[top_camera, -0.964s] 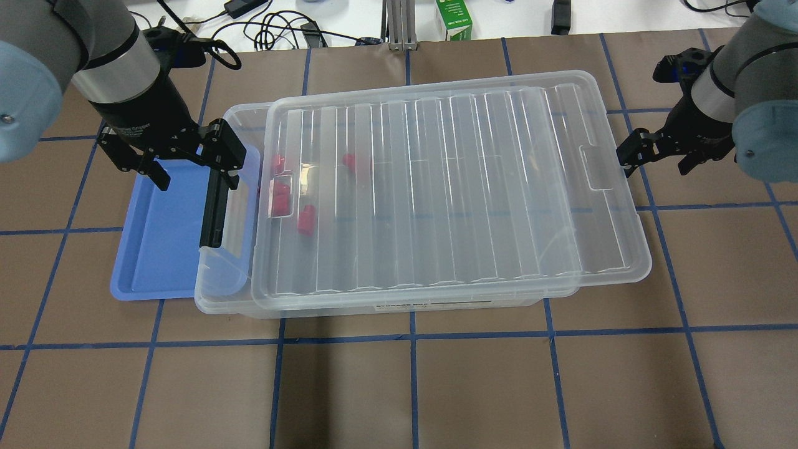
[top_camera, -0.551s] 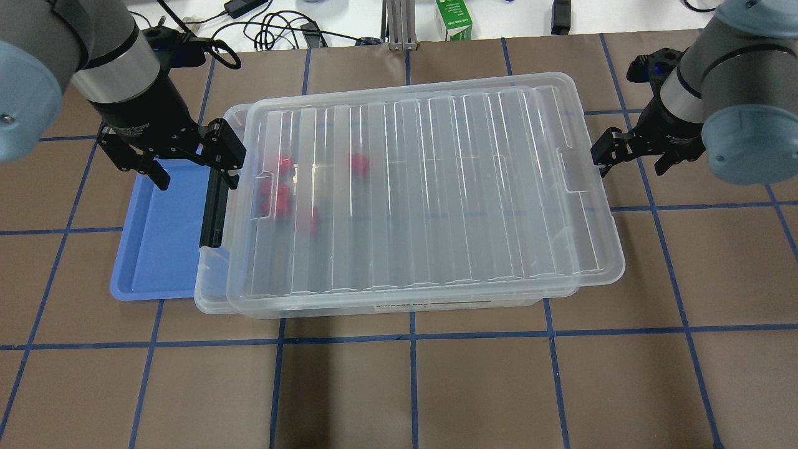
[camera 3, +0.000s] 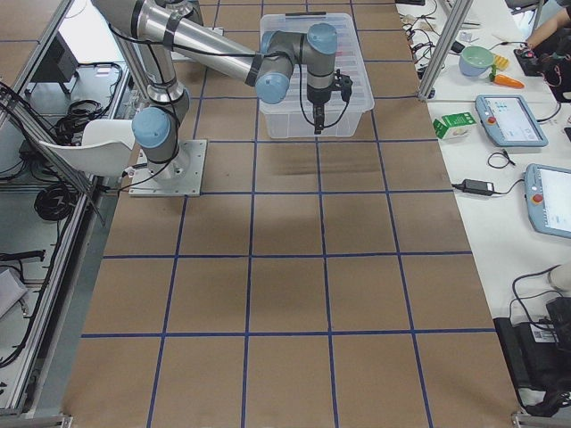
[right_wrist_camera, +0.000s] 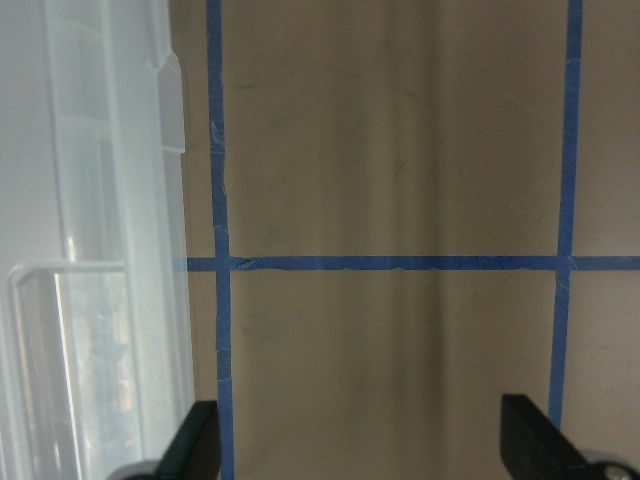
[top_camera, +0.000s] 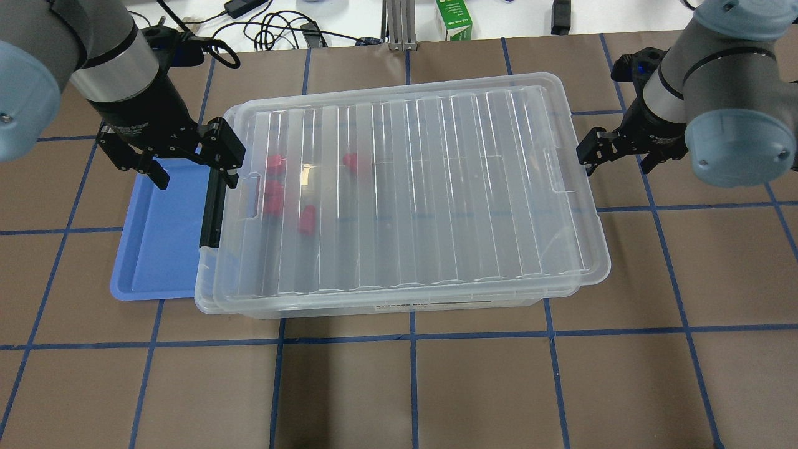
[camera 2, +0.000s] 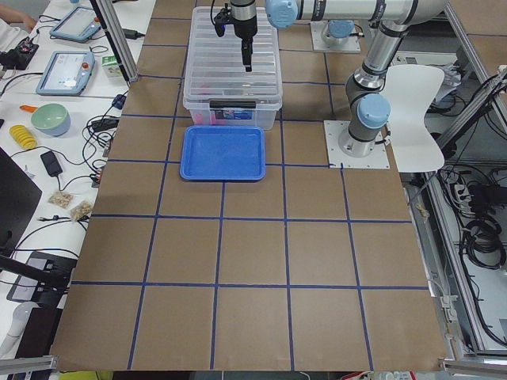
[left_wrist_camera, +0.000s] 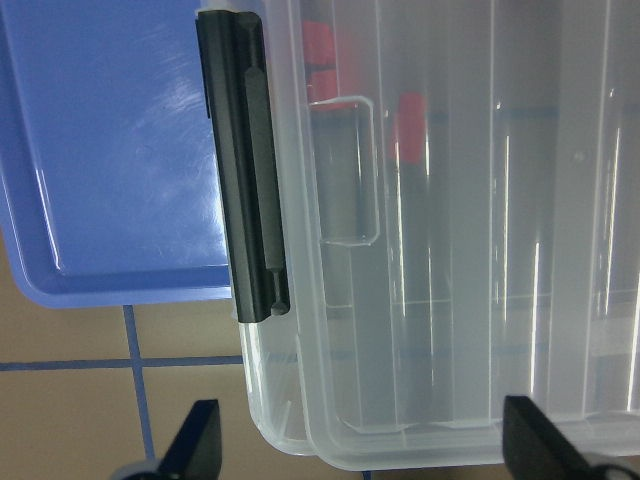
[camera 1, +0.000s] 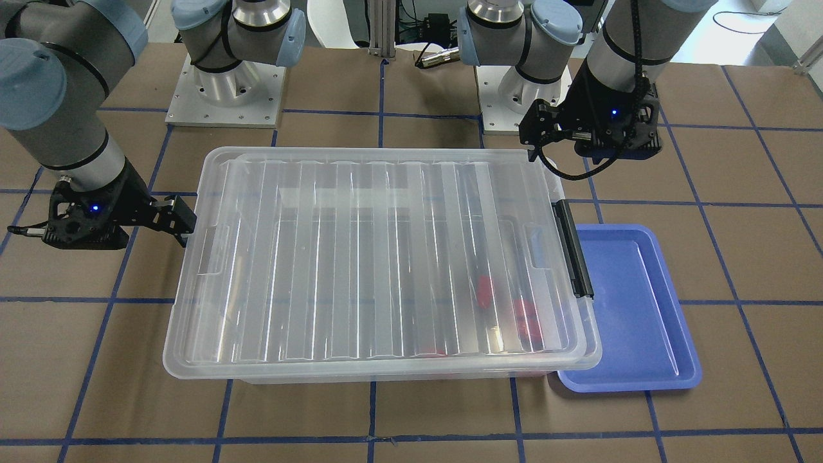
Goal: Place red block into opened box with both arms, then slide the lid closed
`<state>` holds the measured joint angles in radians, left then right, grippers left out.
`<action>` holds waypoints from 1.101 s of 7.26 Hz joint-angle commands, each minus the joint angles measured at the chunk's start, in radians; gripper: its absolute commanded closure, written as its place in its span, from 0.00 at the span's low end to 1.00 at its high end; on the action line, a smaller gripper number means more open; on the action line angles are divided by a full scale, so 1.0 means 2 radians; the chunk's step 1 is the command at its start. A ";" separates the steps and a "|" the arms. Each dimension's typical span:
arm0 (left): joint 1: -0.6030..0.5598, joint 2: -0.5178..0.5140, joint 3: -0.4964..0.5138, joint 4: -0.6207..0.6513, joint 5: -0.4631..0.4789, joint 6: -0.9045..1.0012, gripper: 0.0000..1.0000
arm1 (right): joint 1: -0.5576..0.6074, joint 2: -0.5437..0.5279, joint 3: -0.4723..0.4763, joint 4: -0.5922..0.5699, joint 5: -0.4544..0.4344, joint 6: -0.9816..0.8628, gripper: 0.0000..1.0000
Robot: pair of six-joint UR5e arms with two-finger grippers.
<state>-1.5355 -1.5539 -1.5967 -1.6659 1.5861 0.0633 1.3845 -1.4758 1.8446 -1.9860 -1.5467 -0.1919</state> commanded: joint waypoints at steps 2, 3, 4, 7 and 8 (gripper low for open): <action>0.000 0.000 0.001 0.000 0.000 0.000 0.00 | -0.001 -0.001 -0.013 -0.001 -0.004 -0.011 0.00; 0.006 0.001 0.001 0.000 0.000 0.001 0.00 | -0.003 -0.011 -0.032 0.008 -0.017 -0.017 0.00; 0.012 0.001 0.003 0.000 0.000 0.007 0.00 | -0.003 -0.041 -0.049 0.047 -0.019 -0.015 0.00; 0.012 -0.002 0.007 0.001 -0.001 0.007 0.00 | 0.000 -0.097 -0.124 0.196 -0.019 -0.007 0.00; 0.012 -0.005 0.010 0.001 0.000 0.007 0.00 | 0.004 -0.094 -0.131 0.210 -0.014 0.011 0.00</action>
<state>-1.5117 -1.5572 -1.5839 -1.6646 1.5851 0.0776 1.3846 -1.6564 1.6236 -1.6394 -1.5837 -0.1995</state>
